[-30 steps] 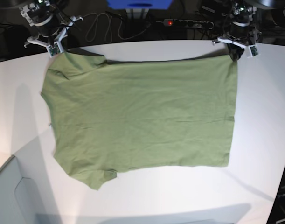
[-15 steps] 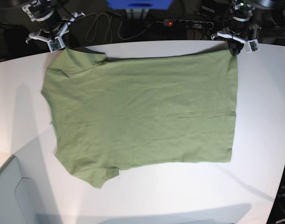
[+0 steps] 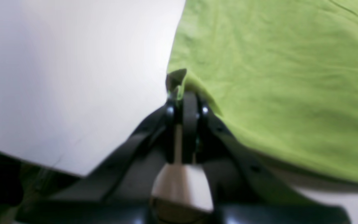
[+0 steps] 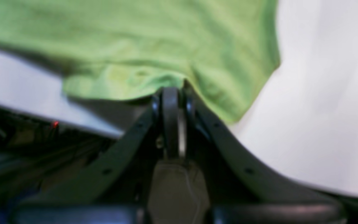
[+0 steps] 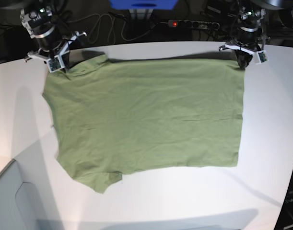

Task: Fold the T-shirt properly
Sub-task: 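Lower the shoulders and fold the collar edge over onto the shirt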

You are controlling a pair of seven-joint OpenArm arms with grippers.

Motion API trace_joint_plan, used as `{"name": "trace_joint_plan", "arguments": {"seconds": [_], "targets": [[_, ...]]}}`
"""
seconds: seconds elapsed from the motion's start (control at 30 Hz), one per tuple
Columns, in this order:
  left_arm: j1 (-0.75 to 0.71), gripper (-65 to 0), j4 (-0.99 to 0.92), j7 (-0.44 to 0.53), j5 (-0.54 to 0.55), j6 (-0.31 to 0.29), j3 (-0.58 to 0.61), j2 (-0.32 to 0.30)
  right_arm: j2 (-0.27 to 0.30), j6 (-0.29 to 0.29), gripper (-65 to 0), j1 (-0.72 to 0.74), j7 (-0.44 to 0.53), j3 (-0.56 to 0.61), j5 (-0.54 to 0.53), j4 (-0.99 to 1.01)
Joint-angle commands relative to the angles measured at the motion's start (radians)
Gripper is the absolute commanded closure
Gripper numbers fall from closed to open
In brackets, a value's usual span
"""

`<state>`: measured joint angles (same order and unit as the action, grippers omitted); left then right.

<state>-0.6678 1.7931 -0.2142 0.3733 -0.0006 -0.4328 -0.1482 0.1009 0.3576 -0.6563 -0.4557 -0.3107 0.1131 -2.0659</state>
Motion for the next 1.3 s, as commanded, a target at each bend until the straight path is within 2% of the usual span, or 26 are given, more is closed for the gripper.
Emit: {"name": "trace_joint_plan", "arguments": {"seconds": [0.0, 0.17, 0.43, 0.93, 1.27], "targets": [[0.013, 0.0, 0.015, 0.028, 0.0, 0.004, -0.007, -0.009, 0.007, 0.005, -0.2, 0.019, -0.002, -0.002, -0.006, -0.011], [0.072, 0.0, -0.013, 0.028, -0.001, 0.004, -0.007, -0.009, 0.012, 0.005, -0.2, 0.129, -0.088, 0.0, -0.006, -0.009], [0.139, 0.0, -0.052, 0.028, -0.001, 0.004, -0.008, -0.011, 0.012, 0.005, -0.2, 0.28, -0.15, 0.002, -0.006, 0.032], [0.24, 0.0, -0.132, 0.028, -0.001, 0.003, -0.005, -0.038, 0.013, 0.007, -0.2, 0.507, -0.148, 0.072, -0.006, 0.233], [0.29, 0.0, -0.132, 0.028, -0.001, 0.003, -0.005, -0.038, 0.03, 0.007, -0.2, 0.528, -0.142, 0.069, -0.005, 0.287]]}}
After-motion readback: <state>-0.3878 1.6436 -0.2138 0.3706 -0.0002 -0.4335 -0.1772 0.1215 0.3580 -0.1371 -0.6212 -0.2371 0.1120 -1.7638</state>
